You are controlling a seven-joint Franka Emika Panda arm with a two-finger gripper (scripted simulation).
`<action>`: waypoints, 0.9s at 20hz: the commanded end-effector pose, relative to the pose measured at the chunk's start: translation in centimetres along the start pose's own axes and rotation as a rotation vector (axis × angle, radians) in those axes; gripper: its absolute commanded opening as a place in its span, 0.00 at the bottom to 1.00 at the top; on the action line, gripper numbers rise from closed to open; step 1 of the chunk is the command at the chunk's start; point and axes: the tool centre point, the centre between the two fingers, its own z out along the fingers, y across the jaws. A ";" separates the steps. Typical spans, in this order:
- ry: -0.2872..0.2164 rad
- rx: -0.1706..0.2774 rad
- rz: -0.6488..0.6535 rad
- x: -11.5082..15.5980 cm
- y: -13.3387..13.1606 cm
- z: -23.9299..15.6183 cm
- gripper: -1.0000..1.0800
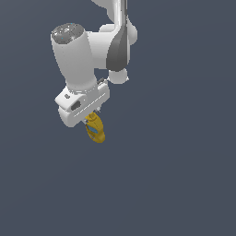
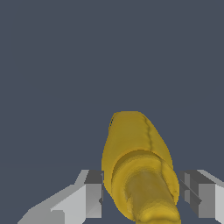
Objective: Pick up the object and move it to a goal position.
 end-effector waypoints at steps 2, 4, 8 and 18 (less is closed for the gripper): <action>0.004 -0.008 0.000 -0.3 1.4 -3.3 0.00; 0.004 -0.008 0.000 -0.4 2.2 -5.1 0.00; 0.004 -0.008 0.000 -0.8 3.7 -8.3 0.00; 0.004 -0.008 0.000 -1.4 6.7 -14.6 0.00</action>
